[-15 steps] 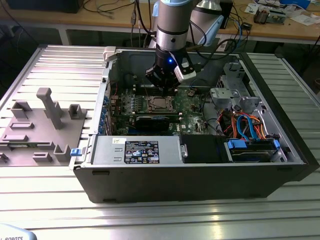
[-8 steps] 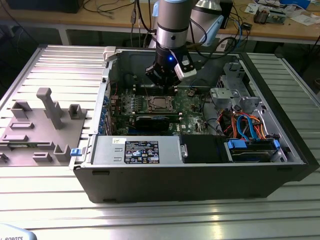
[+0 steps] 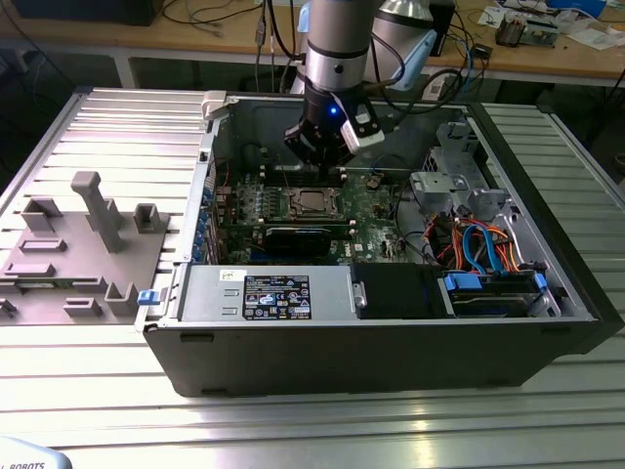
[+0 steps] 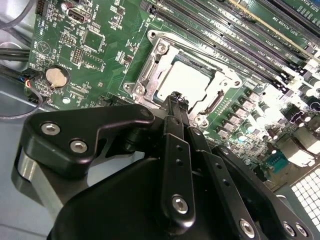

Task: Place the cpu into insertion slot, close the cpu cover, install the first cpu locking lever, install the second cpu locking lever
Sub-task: 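Install the first cpu locking lever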

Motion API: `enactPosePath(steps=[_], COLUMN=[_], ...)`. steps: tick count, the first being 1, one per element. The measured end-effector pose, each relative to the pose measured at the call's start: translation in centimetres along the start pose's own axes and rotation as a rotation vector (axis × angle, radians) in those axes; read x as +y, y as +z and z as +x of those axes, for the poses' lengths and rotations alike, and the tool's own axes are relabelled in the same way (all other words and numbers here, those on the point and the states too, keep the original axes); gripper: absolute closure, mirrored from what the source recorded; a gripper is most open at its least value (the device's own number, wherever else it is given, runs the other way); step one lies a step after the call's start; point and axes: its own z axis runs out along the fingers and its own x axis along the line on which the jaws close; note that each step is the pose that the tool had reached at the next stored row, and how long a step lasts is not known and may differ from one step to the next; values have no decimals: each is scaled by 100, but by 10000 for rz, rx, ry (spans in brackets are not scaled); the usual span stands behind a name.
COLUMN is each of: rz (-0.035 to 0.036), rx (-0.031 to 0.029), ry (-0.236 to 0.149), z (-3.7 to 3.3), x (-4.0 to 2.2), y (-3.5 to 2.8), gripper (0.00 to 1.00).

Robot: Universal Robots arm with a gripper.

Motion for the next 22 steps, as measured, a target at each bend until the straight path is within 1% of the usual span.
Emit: enactPosePath(steps=[8, 14, 22], rz=[1, 1, 1], rx=[0, 0, 0], ry=[-4, -4, -4], z=[15, 73, 97], x=[1, 0, 1], y=[-3, -4, -4], gripper=[89, 89, 89])
